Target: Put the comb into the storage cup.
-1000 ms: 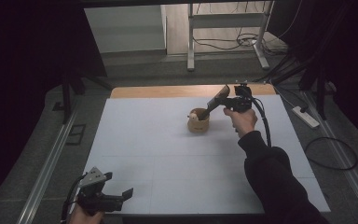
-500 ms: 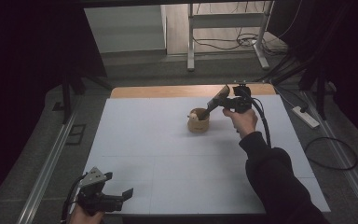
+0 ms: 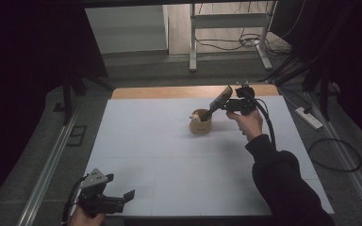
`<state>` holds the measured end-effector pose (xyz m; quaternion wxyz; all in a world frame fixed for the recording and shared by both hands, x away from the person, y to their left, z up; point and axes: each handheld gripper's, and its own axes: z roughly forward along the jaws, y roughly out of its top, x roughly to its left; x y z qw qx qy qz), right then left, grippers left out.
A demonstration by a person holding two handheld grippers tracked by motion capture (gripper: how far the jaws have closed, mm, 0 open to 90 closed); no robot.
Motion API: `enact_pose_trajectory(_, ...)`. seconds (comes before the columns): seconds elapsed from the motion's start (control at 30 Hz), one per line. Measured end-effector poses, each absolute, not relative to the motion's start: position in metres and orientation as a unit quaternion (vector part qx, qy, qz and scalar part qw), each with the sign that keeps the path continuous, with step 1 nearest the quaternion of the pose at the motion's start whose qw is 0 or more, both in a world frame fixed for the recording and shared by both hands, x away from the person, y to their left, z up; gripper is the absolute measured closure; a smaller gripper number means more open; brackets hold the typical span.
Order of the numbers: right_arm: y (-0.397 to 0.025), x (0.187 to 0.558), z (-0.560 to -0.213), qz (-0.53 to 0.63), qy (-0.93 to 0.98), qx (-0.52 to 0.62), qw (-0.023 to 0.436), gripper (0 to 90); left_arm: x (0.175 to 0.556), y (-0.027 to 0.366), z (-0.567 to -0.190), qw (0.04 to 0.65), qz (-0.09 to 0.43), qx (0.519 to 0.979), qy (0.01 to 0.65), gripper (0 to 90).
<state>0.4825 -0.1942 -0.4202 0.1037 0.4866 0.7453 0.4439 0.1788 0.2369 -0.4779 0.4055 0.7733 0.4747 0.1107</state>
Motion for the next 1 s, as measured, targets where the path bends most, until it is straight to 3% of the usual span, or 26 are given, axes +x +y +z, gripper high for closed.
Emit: enact_pose_trajectory(1.0, -0.191, 0.452, -0.434, 0.403, 0.8, 0.43, 0.11, 6.4, 0.179, 0.237, -0.478, 0.404, 0.109, 0.773, 0.477, 0.0)
